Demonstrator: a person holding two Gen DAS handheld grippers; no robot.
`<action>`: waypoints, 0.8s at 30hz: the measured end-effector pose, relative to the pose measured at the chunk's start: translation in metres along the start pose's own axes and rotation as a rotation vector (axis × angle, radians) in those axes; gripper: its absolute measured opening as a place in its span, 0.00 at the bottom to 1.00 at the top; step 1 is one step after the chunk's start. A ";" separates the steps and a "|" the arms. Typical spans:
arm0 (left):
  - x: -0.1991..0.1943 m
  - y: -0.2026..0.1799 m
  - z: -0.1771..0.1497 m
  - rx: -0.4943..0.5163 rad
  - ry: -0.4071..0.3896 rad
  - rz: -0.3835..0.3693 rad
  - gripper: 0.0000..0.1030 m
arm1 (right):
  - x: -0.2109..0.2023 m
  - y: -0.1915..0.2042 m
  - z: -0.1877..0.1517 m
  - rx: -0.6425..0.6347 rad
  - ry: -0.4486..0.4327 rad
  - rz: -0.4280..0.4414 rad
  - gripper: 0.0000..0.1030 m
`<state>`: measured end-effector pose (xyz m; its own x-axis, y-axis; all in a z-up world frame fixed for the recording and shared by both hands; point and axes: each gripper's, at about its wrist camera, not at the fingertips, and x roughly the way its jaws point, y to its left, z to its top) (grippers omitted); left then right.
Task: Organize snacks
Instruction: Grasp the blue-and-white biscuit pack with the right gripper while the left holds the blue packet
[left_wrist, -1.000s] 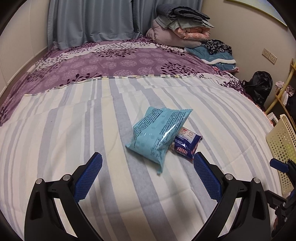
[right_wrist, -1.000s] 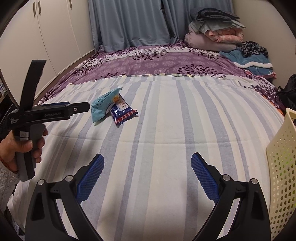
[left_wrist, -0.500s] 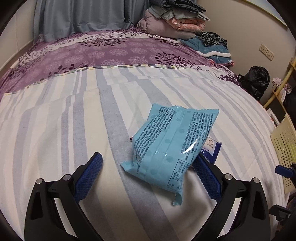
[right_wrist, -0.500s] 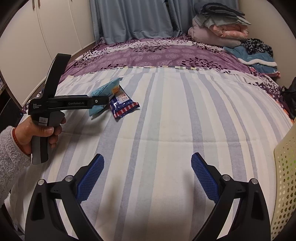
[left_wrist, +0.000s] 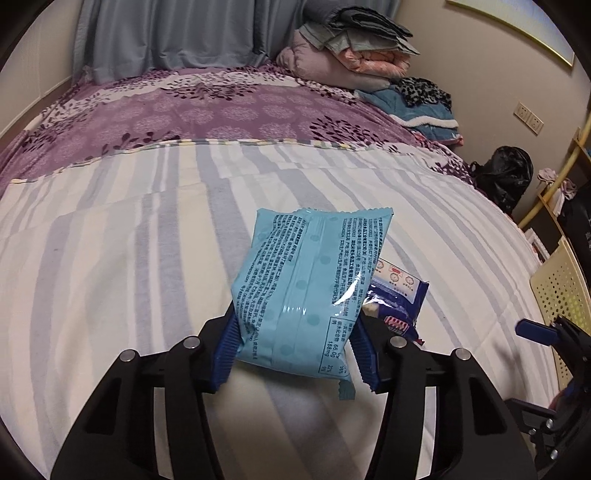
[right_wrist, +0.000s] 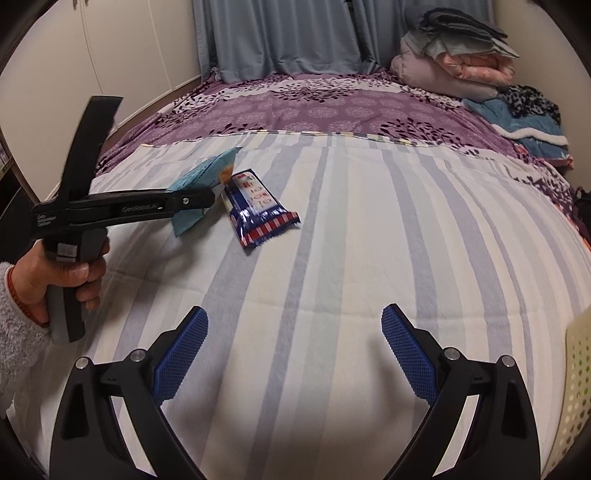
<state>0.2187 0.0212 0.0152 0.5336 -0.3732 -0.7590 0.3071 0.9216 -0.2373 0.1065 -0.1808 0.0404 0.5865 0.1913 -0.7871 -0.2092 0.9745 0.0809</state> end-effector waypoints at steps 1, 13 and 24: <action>-0.005 0.002 0.000 -0.004 -0.008 0.008 0.53 | 0.005 0.002 0.004 -0.010 -0.001 0.001 0.92; -0.052 0.022 -0.013 -0.046 -0.060 0.079 0.53 | 0.071 0.031 0.060 -0.145 0.002 -0.022 0.92; -0.074 0.032 -0.022 -0.072 -0.075 0.094 0.53 | 0.113 0.054 0.093 -0.206 0.039 0.011 0.75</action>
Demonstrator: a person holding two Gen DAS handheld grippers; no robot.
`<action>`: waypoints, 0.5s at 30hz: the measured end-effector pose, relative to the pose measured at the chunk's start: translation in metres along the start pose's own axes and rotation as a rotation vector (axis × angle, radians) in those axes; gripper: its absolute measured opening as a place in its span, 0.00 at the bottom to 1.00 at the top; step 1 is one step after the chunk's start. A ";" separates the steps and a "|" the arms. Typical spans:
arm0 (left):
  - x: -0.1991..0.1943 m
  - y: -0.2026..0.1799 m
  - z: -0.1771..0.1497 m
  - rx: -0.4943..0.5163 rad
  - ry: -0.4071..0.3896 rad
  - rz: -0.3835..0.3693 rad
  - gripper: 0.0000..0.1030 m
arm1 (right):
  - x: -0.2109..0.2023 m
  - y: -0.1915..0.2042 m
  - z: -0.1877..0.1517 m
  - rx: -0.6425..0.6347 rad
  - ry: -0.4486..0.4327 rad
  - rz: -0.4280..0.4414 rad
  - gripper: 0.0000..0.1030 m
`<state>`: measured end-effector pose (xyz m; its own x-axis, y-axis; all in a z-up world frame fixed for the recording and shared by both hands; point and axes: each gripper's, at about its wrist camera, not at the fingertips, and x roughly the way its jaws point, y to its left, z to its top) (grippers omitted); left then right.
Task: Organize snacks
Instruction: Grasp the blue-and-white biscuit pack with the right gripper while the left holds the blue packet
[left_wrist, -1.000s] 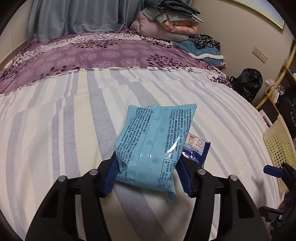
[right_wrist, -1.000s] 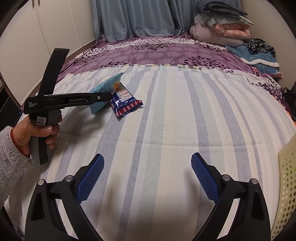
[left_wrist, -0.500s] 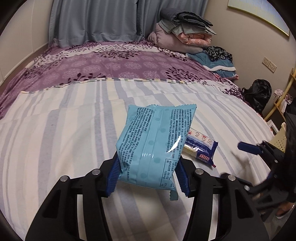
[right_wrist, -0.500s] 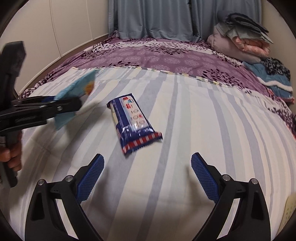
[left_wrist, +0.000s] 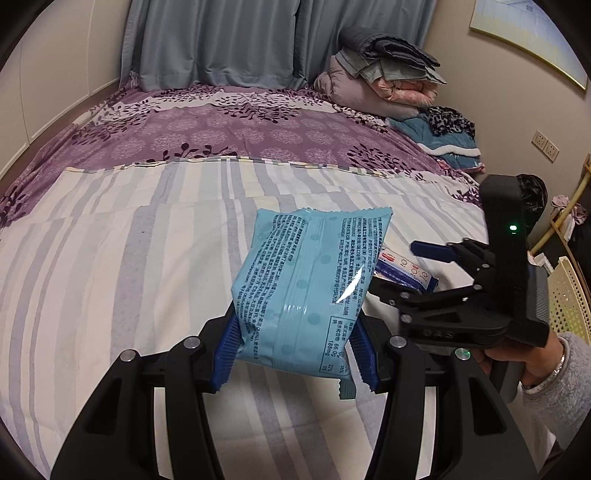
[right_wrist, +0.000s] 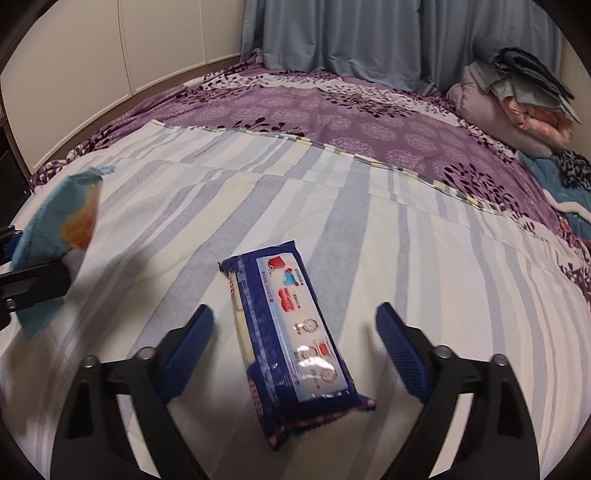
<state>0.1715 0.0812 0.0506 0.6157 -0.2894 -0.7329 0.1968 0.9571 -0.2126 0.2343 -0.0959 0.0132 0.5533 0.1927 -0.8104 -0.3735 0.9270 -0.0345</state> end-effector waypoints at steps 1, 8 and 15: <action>-0.001 0.000 0.000 -0.002 0.000 0.001 0.53 | 0.002 0.000 0.000 -0.002 0.004 0.002 0.71; -0.004 -0.001 0.000 -0.004 -0.001 -0.001 0.53 | -0.002 0.002 -0.009 -0.015 0.011 0.001 0.49; -0.011 -0.010 -0.003 0.003 -0.006 -0.007 0.53 | -0.020 0.000 -0.026 -0.011 0.011 0.013 0.43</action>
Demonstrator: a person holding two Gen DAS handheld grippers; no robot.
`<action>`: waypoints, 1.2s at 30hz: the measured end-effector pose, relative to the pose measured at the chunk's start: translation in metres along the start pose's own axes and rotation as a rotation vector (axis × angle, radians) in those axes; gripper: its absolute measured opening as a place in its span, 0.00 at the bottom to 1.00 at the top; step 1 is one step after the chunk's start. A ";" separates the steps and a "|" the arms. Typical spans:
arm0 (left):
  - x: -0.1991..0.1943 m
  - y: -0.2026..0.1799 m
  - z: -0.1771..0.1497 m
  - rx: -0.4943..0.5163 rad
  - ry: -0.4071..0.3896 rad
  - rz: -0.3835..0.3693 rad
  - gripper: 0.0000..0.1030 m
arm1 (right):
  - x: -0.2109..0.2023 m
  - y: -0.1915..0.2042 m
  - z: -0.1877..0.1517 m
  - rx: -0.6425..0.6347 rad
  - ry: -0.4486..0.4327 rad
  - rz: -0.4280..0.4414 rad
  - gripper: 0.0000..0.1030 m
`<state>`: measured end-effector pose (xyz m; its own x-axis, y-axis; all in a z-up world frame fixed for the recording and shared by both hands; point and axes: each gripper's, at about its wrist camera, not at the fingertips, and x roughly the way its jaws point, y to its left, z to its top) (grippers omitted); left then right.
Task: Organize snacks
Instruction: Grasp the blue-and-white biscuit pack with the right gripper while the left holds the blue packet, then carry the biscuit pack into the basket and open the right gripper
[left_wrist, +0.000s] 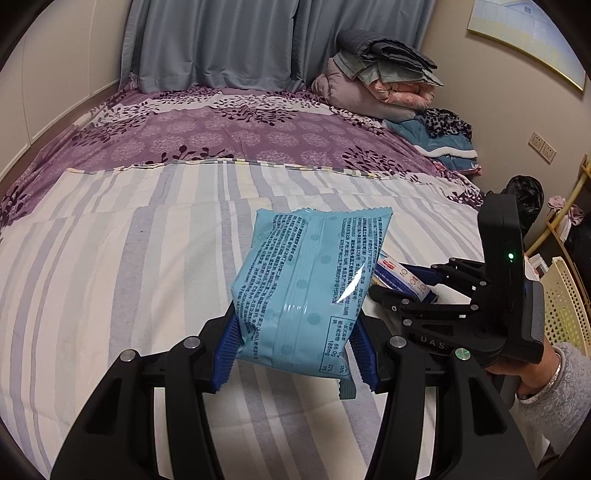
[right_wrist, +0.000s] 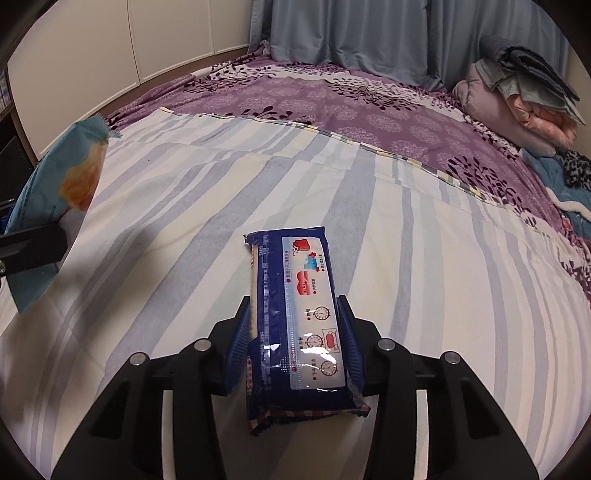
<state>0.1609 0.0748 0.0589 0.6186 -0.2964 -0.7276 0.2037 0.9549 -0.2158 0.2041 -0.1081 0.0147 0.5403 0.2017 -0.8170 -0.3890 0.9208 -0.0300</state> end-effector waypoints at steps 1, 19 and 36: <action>-0.001 -0.002 -0.001 0.003 0.000 0.001 0.53 | -0.003 -0.001 -0.004 0.005 0.000 0.003 0.43; -0.030 -0.056 -0.035 0.049 0.029 -0.020 0.53 | -0.093 -0.020 -0.095 0.208 -0.030 0.058 0.43; -0.075 -0.113 -0.066 0.145 0.025 -0.026 0.53 | -0.176 -0.044 -0.157 0.390 -0.121 0.104 0.43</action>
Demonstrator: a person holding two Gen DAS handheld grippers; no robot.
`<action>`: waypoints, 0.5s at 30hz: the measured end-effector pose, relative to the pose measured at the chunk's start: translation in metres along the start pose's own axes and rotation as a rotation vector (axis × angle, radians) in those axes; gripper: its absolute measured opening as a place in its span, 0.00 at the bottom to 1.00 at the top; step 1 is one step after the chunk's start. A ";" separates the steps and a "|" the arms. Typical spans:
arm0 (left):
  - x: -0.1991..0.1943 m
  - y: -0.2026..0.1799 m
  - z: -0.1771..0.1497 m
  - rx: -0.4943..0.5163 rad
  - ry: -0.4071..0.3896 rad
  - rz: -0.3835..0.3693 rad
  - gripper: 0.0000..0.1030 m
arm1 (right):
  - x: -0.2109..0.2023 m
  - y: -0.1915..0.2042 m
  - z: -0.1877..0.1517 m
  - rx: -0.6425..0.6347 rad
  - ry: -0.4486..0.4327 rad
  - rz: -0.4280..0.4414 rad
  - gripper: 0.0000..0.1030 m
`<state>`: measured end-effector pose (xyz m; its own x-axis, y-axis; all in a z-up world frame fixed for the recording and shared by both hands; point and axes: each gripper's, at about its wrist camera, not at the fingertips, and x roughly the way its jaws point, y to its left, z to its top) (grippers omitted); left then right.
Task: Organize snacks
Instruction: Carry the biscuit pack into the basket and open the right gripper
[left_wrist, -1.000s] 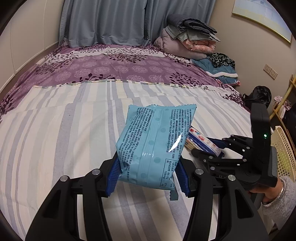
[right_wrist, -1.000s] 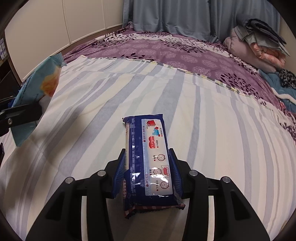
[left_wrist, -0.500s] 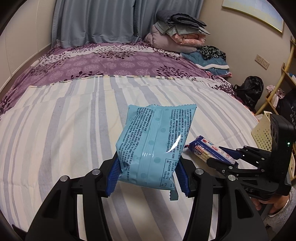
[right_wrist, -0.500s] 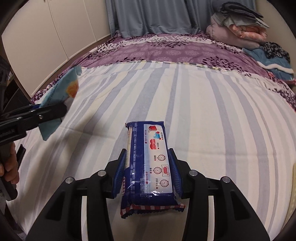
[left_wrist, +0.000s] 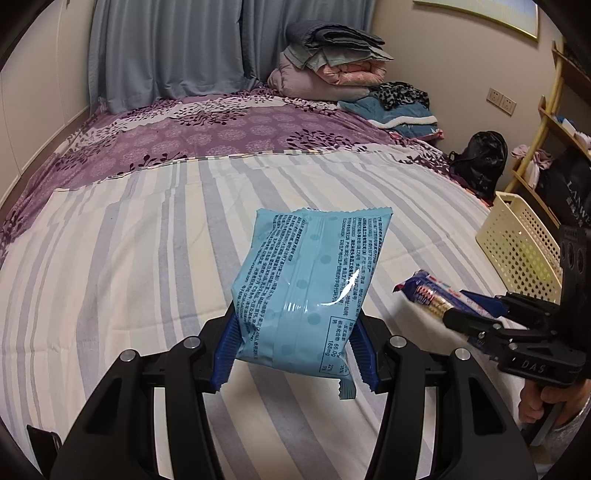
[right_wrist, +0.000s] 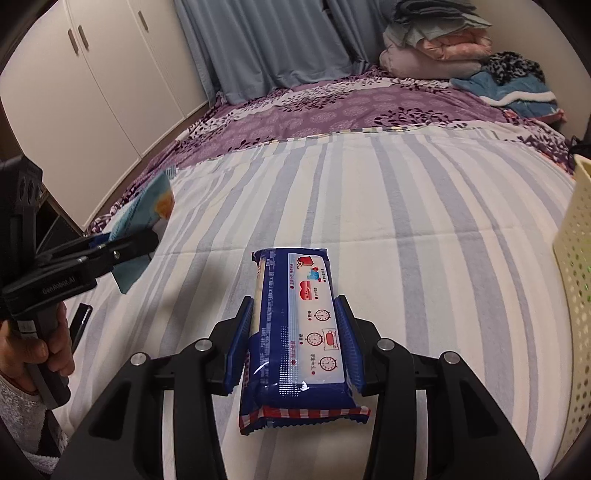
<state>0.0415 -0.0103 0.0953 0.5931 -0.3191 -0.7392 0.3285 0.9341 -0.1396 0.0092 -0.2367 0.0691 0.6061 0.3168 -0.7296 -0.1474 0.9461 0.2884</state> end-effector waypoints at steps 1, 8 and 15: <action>-0.002 -0.004 -0.001 0.006 0.001 0.001 0.53 | -0.004 -0.003 0.000 0.007 -0.007 0.000 0.43; -0.012 -0.025 -0.007 0.053 -0.004 0.008 0.53 | -0.035 -0.013 -0.007 0.033 -0.061 -0.014 0.43; -0.021 -0.051 -0.006 0.118 -0.014 -0.004 0.53 | -0.066 -0.026 -0.013 0.064 -0.127 -0.035 0.43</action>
<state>0.0076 -0.0502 0.1139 0.6015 -0.3257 -0.7295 0.4143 0.9079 -0.0637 -0.0372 -0.2813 0.1016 0.7043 0.2692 -0.6568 -0.0770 0.9488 0.3063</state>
